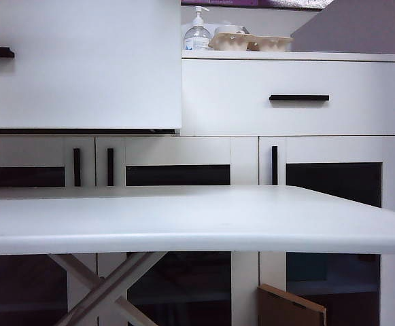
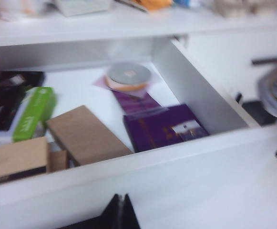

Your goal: Pick up a can of beer from the white table, open the left drawer, place the beer inside the drawer, and finally close the drawer.

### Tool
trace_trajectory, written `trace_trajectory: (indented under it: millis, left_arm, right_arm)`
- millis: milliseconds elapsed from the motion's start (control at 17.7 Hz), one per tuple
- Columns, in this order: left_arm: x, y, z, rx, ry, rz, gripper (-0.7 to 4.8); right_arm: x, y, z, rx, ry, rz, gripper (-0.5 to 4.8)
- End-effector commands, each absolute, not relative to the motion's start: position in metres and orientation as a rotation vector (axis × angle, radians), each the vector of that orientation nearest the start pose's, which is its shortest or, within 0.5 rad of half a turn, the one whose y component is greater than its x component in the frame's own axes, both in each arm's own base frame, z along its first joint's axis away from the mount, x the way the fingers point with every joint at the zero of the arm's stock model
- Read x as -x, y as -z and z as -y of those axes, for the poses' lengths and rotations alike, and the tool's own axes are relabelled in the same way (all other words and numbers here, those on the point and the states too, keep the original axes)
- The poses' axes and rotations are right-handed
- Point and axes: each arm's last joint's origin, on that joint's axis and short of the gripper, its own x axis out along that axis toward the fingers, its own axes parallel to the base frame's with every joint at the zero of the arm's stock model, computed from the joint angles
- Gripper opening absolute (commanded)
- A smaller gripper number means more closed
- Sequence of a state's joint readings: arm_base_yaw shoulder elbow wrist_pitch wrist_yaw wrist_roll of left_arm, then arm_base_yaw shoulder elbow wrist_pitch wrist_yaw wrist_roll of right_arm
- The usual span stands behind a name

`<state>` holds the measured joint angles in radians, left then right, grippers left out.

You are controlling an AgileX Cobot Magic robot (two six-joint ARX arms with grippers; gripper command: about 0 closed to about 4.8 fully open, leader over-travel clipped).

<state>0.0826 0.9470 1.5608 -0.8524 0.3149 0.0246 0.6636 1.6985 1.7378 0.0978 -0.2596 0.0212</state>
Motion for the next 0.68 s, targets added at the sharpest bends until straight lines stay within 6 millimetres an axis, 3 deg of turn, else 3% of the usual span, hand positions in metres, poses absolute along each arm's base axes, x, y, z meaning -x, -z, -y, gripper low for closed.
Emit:
trace_trajectory:
  millis: [56, 226, 677]
  left_arm:
    - [-0.129, -0.496, -0.001, -0.029, 0.263, -0.241, -0.06]
    - [-0.141, -0.505, 0.0, -0.028, 0.313, -0.222, -0.06]
    - [-0.15, -0.504, 0.013, -0.068, 0.444, -0.222, -0.06]
  right_arm:
    - [-0.308, -0.462, -0.251, -0.067, -0.928, 0.221, 2.56]
    - [-0.334, -0.465, -0.272, -0.072, -0.929, 0.241, 2.56]
    - [-0.363, -0.453, -0.303, -0.052, -0.943, 0.246, 2.56]
